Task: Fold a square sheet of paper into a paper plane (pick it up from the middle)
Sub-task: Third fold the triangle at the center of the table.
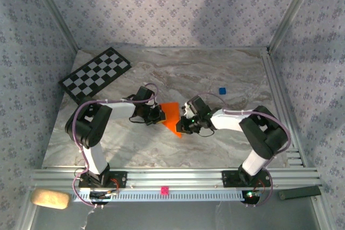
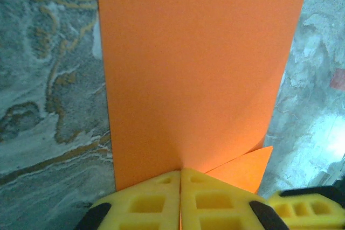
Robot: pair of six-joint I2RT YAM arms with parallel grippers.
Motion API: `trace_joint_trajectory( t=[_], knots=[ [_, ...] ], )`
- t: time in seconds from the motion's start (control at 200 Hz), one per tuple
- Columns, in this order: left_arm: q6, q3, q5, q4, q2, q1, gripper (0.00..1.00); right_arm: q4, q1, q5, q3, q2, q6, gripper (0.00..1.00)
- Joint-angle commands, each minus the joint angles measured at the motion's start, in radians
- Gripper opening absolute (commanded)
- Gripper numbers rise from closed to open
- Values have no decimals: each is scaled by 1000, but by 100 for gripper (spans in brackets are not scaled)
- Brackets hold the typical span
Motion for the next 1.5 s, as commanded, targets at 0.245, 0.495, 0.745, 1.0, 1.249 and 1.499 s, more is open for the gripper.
trace_joint_trajectory(
  t=[0.245, 0.495, 0.745, 1.0, 1.249, 1.499],
  knots=[
    [31, 11, -65, -55, -29, 0, 12, -38, -4, 38, -48, 43, 19, 5],
    [55, 8, -151, -35, -155, -59, 12, -55, -6, 63, -38, 43, 23, 5],
    [22, -28, 30, 66, -91, -97, 8, -46, -7, 84, -53, 34, 42, 4],
    [52, -69, 8, 66, -27, -74, 7, -48, -7, 99, -61, 33, 56, 5],
    [141, -90, -98, 1, -58, -23, 9, -53, -4, 101, -66, 41, 54, 4],
    [138, -73, -100, -6, -70, 14, 12, -57, -4, 95, -57, 46, 44, 4]
  ],
)
